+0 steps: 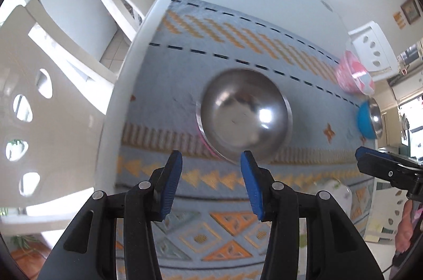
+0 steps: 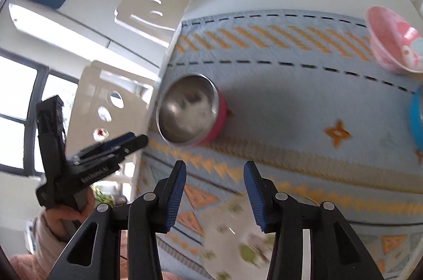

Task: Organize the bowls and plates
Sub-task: 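Move both tools to the pink-rimmed steel bowl and grasp its rim, then lift the pink-rimmed steel bowl with both tools and carry it toward the pink bowl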

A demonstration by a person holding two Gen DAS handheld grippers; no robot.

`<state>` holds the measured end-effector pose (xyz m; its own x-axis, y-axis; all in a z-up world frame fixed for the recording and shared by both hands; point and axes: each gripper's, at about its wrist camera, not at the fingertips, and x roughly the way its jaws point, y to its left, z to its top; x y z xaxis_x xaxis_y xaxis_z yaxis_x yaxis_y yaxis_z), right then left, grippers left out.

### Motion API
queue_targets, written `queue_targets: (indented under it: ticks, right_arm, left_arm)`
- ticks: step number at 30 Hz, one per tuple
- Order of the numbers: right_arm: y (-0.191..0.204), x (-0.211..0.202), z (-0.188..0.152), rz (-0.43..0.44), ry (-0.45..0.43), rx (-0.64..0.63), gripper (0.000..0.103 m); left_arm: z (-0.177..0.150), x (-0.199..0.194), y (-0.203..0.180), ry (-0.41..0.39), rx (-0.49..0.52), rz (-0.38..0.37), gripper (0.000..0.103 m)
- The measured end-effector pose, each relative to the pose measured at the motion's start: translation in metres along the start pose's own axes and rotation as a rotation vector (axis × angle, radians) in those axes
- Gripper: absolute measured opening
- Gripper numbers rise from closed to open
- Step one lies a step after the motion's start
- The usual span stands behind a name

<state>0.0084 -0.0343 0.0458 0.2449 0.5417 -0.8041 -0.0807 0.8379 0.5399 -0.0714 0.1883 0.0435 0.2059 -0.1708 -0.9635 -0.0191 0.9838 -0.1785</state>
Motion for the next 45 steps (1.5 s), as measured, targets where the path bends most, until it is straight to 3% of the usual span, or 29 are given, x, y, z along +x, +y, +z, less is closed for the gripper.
queue_targets:
  ticks: [9,15,19,26,32,45]
  right_arm:
    - [0.0,0.074,0.021,0.002,0.072,0.132,0.044]
    - [-0.009,0.096,0.025,0.01,0.083,0.187,0.044]
    - [-0.012,0.101,0.026,-0.01,0.081,0.192,0.044]
    - [-0.018,0.104,0.025,-0.061,0.093,0.16,0.019]
    - [-0.015,0.098,0.023,-0.111,0.077,0.091,0.016]
    - [-0.048,0.038,0.018,-0.078,0.023,0.097,0.016]
  left_arm:
    - [0.022,0.047,0.022,0.071,0.016,-0.04,0.044]
    - [0.028,0.063,0.025,0.071,0.012,-0.053,0.043]
    - [0.029,0.068,0.02,0.063,0.032,-0.061,0.031]
    - [0.029,0.071,0.01,0.064,0.043,-0.081,0.014]
    - [0.028,0.062,-0.006,0.026,0.099,-0.024,0.012]
    - [0.034,0.048,-0.06,-0.004,0.108,-0.024,0.012]
